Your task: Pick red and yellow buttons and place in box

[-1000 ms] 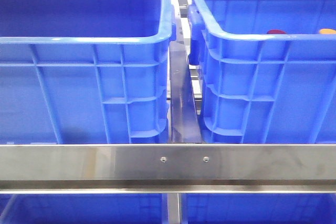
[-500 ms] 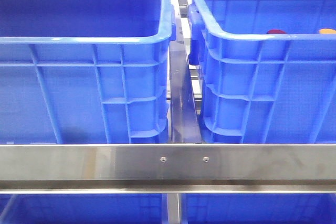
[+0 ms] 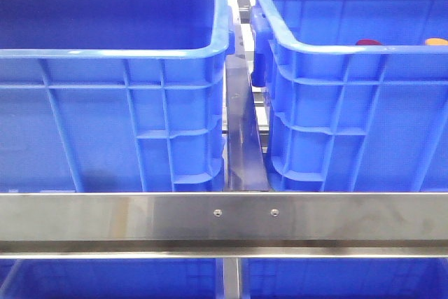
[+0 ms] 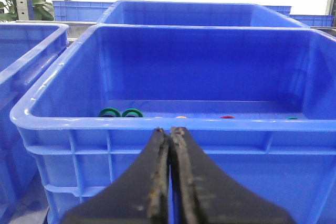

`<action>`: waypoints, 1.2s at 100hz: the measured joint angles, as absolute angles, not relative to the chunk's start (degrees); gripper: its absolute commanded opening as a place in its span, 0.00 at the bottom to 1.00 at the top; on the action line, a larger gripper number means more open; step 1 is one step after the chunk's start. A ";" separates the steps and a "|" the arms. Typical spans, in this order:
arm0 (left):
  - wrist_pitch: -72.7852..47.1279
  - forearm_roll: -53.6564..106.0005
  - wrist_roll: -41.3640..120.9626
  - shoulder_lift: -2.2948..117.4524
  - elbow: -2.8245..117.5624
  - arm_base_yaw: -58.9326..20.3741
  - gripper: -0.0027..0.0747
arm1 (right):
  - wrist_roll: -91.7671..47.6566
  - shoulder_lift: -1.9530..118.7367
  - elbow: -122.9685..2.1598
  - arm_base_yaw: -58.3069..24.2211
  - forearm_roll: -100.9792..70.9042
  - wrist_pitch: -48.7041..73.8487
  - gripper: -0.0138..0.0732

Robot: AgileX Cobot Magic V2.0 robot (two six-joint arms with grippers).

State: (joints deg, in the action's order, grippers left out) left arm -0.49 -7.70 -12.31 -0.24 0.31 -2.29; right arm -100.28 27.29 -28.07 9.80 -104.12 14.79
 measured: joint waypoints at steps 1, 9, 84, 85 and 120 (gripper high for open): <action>-0.49 -7.70 -12.31 -0.24 0.31 -2.29 0.01 | -100.28 27.29 -28.07 9.80 -104.12 14.79 0.08; -0.49 -7.70 -12.31 -0.24 0.31 -2.29 0.01 | -100.28 27.29 -28.07 9.80 -104.12 14.79 0.08; 0.00 -7.70 -12.31 -0.24 0.31 -2.29 0.01 | -95.77 27.29 -28.07 9.80 -101.15 14.92 0.08; 0.00 -7.70 -12.31 -0.24 0.31 -2.29 0.01 | -94.75 27.29 -28.07 9.80 -100.62 14.92 0.08; 0.00 -7.70 -12.31 -0.24 0.31 -2.29 0.01 | -52.36 26.45 -28.07 9.80 -55.83 17.95 0.08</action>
